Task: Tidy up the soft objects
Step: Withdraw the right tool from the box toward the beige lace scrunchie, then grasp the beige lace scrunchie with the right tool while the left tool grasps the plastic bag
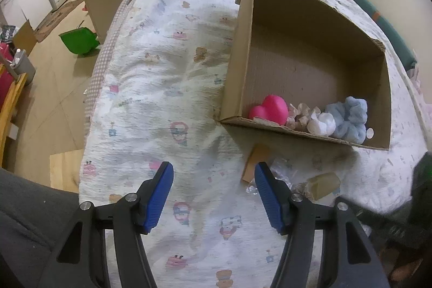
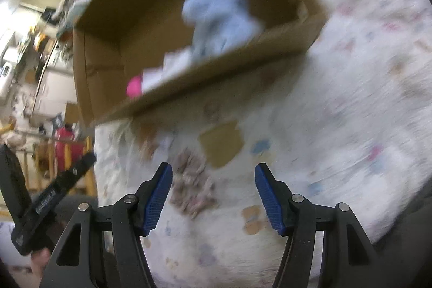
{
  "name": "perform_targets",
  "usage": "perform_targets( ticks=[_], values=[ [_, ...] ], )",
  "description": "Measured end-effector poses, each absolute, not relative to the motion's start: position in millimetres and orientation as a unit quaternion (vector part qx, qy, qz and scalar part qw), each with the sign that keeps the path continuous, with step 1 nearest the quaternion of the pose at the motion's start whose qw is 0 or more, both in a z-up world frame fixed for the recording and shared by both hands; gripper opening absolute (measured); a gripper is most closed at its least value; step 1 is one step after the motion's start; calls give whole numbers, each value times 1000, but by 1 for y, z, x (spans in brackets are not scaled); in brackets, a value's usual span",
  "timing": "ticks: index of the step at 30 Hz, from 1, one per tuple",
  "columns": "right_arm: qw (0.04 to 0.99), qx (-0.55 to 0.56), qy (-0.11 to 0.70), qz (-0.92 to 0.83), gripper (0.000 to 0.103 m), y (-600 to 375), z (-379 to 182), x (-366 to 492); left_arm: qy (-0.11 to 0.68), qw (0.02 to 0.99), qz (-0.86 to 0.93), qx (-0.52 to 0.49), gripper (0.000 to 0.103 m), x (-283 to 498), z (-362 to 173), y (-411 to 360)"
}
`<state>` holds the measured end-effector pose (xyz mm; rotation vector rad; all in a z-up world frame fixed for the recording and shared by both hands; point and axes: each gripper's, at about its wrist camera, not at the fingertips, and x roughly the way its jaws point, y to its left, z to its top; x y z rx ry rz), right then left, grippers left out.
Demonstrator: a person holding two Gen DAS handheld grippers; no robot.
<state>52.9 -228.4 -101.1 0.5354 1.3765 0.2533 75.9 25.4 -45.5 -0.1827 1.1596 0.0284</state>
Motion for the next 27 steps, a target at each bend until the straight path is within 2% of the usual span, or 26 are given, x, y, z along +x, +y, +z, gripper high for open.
perform_targets(
  ticks=[5, 9, 10, 12, 16, 17, 19, 27],
  values=[
    [728, 178, 647, 136, 67, -191, -113, 57, 552, 830, 14, -86, 59, 80, -49, 23],
    [714, 182, 657, 160, 64, -169, -123, 58, 553, 828, 20, -92, 59, 81, -49, 26],
    [714, 172, 660, 160, 57, -163, -125, 58, 553, 828, 22, -94, 59, 81, -50, 28],
    [718, 148, 663, 154, 50, -154, -129, 59, 555, 826, 24, -101, 59, 82, -51, 31],
    [723, 119, 665, 145, 20, -151, -132, 60, 558, 821, 29, -115, 59, 82, -53, 37],
    [724, 116, 665, 141, 17, -152, -132, 59, 558, 821, 28, -118, 59, 82, -53, 37],
    [723, 125, 664, 144, 14, -155, -132, 60, 558, 821, 26, -118, 59, 82, -52, 36],
    [735, 165, 636, 170, 13, -183, -87, 44, 557, 824, 6, -100, 59, 77, -50, 28]
  ],
)
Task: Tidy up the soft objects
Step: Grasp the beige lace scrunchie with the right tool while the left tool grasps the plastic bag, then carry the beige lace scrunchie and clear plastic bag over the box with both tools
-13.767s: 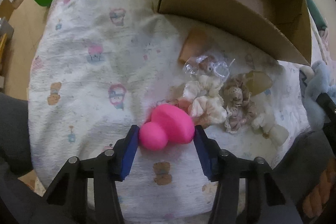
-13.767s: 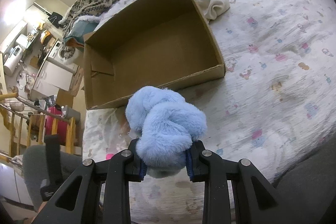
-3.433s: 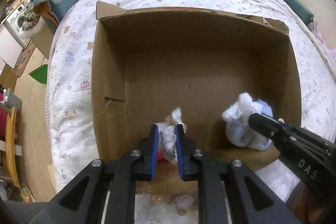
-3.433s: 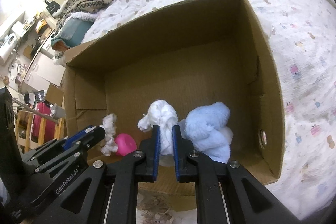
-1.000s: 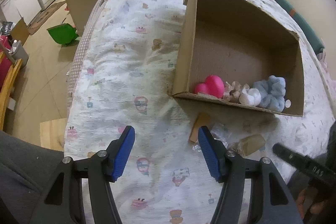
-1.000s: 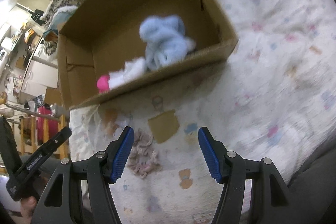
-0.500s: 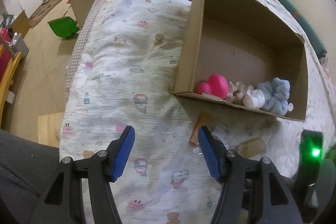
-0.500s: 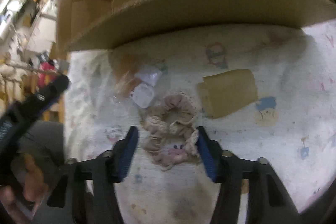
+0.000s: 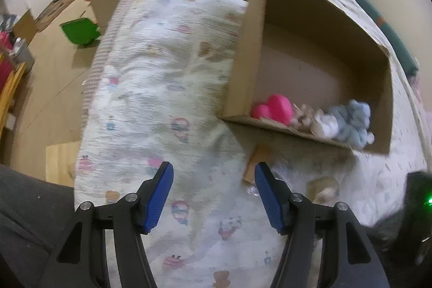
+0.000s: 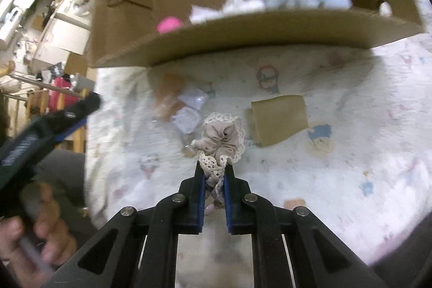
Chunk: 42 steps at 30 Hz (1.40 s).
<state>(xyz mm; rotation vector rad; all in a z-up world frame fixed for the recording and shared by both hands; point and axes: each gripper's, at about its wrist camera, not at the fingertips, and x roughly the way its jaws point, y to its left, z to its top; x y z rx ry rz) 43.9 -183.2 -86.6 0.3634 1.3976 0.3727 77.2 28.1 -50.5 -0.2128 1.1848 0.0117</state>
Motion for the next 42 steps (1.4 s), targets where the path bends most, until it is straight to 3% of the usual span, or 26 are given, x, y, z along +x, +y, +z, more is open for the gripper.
perform_targets(
  ticks=[14, 22, 23, 24, 25, 42],
  values=[
    [759, 273, 582, 107, 13, -256, -73, 41, 593, 791, -120, 86, 58, 83, -84, -74],
    [752, 296, 577, 118, 13, -261, -74, 41, 602, 774, -124, 155, 37, 99, -108, -108],
    [752, 298, 576, 119, 13, -261, -74, 41, 602, 772, -123, 163, 29, 100, -110, -111],
    [752, 299, 575, 120, 13, -262, -73, 41, 603, 770, -124, 167, 20, 101, -111, -113],
    [752, 300, 575, 121, 13, -265, -73, 39, 602, 770, -122, 172, 19, 102, -111, -115],
    [752, 289, 579, 128, 13, -260, -72, 39, 572, 809, -102, 85, 18, 55, -63, -64]
  ],
)
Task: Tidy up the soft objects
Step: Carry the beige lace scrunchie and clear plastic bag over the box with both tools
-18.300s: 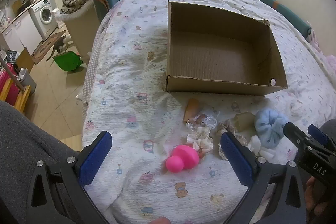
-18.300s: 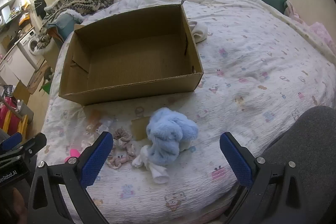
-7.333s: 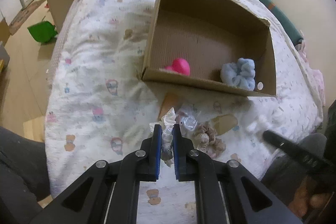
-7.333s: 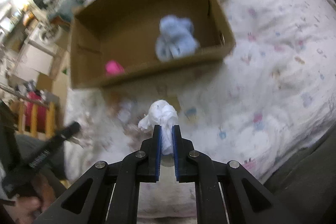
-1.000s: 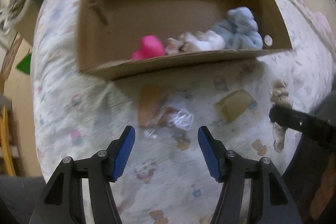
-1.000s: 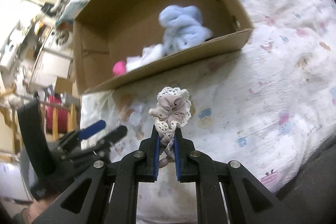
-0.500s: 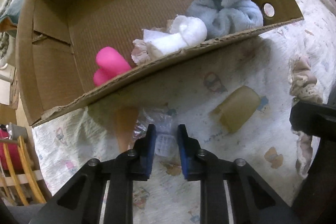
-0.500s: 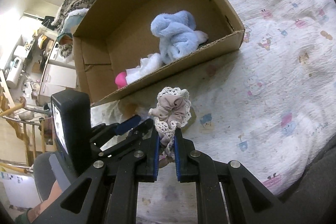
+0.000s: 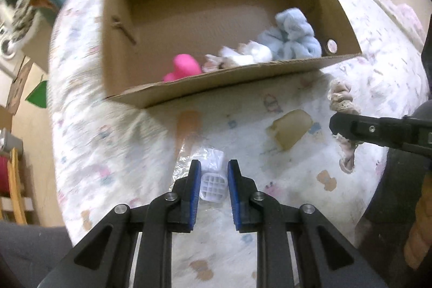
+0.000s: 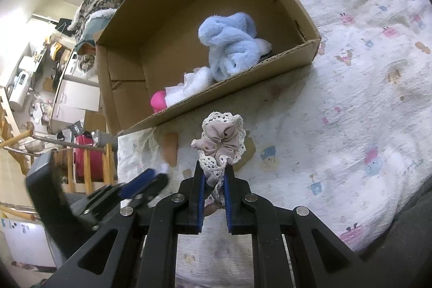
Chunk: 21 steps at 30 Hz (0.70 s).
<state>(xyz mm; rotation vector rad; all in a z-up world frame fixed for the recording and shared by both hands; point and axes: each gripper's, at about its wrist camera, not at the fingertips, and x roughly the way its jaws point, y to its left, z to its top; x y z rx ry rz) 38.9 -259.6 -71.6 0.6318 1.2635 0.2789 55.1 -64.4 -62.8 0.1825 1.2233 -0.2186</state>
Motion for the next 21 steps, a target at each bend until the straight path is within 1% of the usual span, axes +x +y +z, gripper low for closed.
perform_targets(
  ticks=[5, 12, 21],
  values=[
    [756, 267, 585, 123, 13, -254, -72, 40, 565, 821, -74, 47, 18, 47, -53, -34],
    [763, 240, 588, 120, 13, -244, -73, 38, 546, 836, -52, 25, 18, 42, -35, -17],
    [788, 207, 565, 134, 13, -234, -55, 31, 523, 852, -28, -8, 18, 42, -15, -2]
  ],
)
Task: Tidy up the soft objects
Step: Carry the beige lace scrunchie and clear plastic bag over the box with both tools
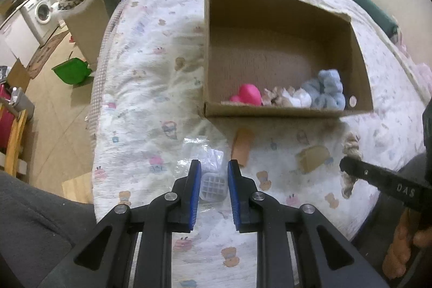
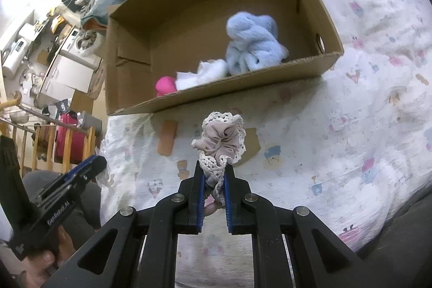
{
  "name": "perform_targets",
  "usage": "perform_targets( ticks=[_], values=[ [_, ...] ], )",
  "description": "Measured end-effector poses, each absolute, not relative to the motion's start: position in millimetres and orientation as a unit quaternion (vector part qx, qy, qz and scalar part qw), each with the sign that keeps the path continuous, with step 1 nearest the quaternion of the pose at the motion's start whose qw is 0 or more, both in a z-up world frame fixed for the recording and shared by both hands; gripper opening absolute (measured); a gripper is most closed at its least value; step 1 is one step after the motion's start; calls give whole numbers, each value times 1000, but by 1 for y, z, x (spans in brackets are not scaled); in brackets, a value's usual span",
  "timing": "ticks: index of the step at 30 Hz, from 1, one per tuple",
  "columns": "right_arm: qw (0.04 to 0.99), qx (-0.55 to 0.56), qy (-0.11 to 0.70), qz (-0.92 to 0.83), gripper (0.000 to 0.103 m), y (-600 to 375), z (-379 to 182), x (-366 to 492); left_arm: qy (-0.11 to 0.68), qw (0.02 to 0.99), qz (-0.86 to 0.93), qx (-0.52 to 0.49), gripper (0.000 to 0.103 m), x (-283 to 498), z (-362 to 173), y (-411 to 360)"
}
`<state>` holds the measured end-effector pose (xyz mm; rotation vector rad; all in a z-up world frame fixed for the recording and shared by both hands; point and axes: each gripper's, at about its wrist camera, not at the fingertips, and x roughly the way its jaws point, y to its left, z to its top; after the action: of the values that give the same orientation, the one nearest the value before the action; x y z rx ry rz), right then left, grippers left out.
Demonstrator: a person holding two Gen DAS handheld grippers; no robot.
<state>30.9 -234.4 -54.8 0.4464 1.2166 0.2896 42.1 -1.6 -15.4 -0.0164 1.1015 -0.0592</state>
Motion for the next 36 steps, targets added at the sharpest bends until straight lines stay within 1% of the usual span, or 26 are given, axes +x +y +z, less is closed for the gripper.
perform_targets(
  ticks=[5, 10, 14, 18, 27, 36],
  values=[
    [808, 214, 531, 140, 13, -239, -30, 29, 505, 862, -36, -15, 18, 47, 2, -1],
    [831, 211, 495, 142, 13, -238, -2, 38, 474, 879, -51, 6, 18, 65, 30, -7],
    [844, 197, 481, 134, 13, -231, 14, 55, 460, 885, -61, 23, 18, 86, 43, -13],
    [848, 200, 473, 131, 13, -229, 24, 76, 466, 882, -60, 33, 18, 111, 47, -20],
    [853, 185, 474, 111, 13, -236, 18, 118, 467, 882, -42, 44, 18, 156, 40, -35],
    [853, 173, 480, 110, 14, -250, -15, 130, 482, 873, -34, 62, 18, 172, 4, -52]
  ],
)
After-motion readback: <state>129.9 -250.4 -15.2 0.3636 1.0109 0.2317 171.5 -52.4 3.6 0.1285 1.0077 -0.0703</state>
